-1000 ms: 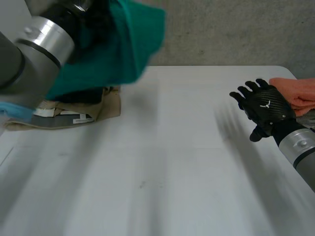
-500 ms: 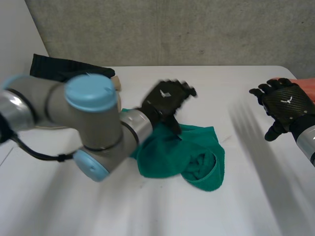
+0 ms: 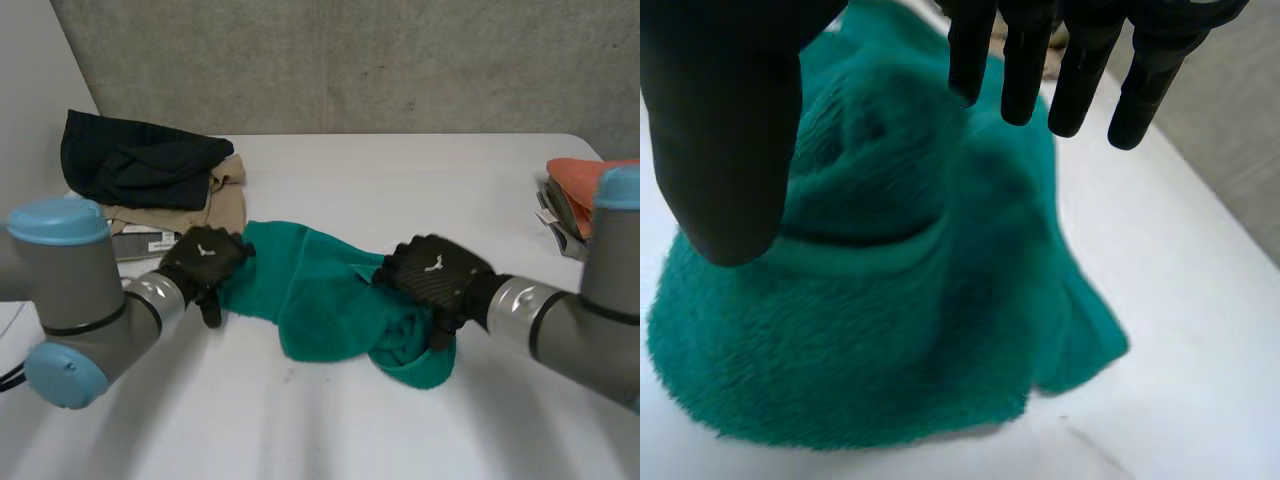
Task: Fold the laundry.
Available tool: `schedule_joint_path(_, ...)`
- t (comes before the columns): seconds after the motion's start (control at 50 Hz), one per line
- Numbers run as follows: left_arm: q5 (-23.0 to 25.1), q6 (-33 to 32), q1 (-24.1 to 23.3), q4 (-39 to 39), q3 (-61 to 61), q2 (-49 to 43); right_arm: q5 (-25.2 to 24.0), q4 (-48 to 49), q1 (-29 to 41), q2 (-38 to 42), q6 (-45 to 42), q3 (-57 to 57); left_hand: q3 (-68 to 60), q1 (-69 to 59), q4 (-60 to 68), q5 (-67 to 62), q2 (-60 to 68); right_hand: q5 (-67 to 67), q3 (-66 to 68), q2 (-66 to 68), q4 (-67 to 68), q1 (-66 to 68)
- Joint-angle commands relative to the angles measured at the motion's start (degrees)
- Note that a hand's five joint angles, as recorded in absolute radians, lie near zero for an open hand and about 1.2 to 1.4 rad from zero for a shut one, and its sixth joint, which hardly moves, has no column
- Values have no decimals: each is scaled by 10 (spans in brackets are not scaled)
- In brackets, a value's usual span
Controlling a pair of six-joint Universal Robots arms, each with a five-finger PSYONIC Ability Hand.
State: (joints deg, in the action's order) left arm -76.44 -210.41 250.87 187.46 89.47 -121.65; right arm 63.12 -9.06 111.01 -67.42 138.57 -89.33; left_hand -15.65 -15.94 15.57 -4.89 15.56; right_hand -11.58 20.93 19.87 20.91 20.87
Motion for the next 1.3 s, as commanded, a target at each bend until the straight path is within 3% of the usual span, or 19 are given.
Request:
schedule_joint_path(0.02, 1, -2, -6, 18, -47, -58, 45, 73, 31, 35, -11, -12, -25, -22, 25, -32, 26, -43, 50, 60, 50, 50)
schedule_joint_path(0.08, -6, -4, -7, 32, -68, -92, 47, 107, 33, 53, -9, -22, -102, -99, 103, -109, 103, -175, 182, 192, 182, 182)
schedule_joint_path(0.12, -9, -4, -9, 39, -85, -111, 48, 127, 33, 55, -3, -25, -278, -275, 279, -286, 279, -488, 494, 505, 494, 495)
schedule_joint_path(0.14, -10, -4, -9, 41, -90, -113, 48, 133, 32, 55, 0, -26, -349, -346, 349, -356, 349, -583, 590, 600, 590, 590)
schedule_joint_path(0.16, -10, -4, -8, 44, -97, -114, 53, 148, 32, 55, 7, -29, -484, -481, 485, -492, 485, -584, 591, 601, 591, 591)
schedule_joint_path(0.24, -10, -4, -13, 47, -116, -115, 80, 184, 32, 49, 27, -42, -643, -640, 644, -651, 644, -584, 591, 601, 591, 591)
schedule_joint_path(0.38, -13, -1, -32, 44, -121, -105, 110, 187, 27, -19, 34, -52, -644, -641, 644, -651, 644, -584, 591, 601, 591, 591)
schedule_joint_path(0.46, -19, 10, -32, 39, -104, -10, 123, 161, 21, -72, 35, -45, -644, -641, 644, -651, 644, -584, 591, 601, 591, 591)
schedule_joint_path(0.58, -13, 104, -32, 37, -62, 167, 127, 70, -18, -167, 38, -5, -644, -641, 644, -651, 644, -584, 591, 601, 591, 591)
schedule_joint_path(0.72, -7, 154, -30, 41, -19, 203, 123, 43, -26, -160, 71, -7, -644, -641, 644, -651, 644, -584, 591, 601, 591, 591)
schedule_joint_path(0.74, -7, 153, -31, 41, -13, 198, 122, 43, -26, -153, 74, -10, -605, -603, 606, -613, 606, -584, 591, 601, 591, 591)
schedule_joint_path(0.76, -7, 152, -31, 41, -1, 178, 120, 44, -26, -130, 84, -20, -429, -426, 429, -436, 429, -584, 591, 601, 591, 591)
schedule_joint_path(0.78, -7, 152, -30, 42, 3, 169, 119, 45, -26, -121, 88, -24, -388, -386, 389, -396, 389, -584, 591, 601, 591, 591)
schedule_joint_path(0.92, -9, 153, -32, 41, 9, 56, 123, 50, -26, -59, 144, -41, -205, -202, 206, -212, 206, -584, 591, 601, 591, 591)
schedule_joint_path(1.04, -14, 152, -37, 43, 2, 4, 130, 87, -26, -19, 163, -38, -174, -172, 175, -182, 175, -584, 591, 601, 591, 591)
schedule_joint_path(1.12, -15, 152, -50, 45, 6, 14, 148, 131, -26, -14, 182, -38, -171, -168, 172, -179, 172, -584, 591, 601, 591, 591)
schedule_joint_path(1.3, -13, 153, -64, 59, 83, 158, 219, 208, -18, 32, 207, 18, -176, -173, 177, -184, 177, -573, 580, 590, 580, 580)
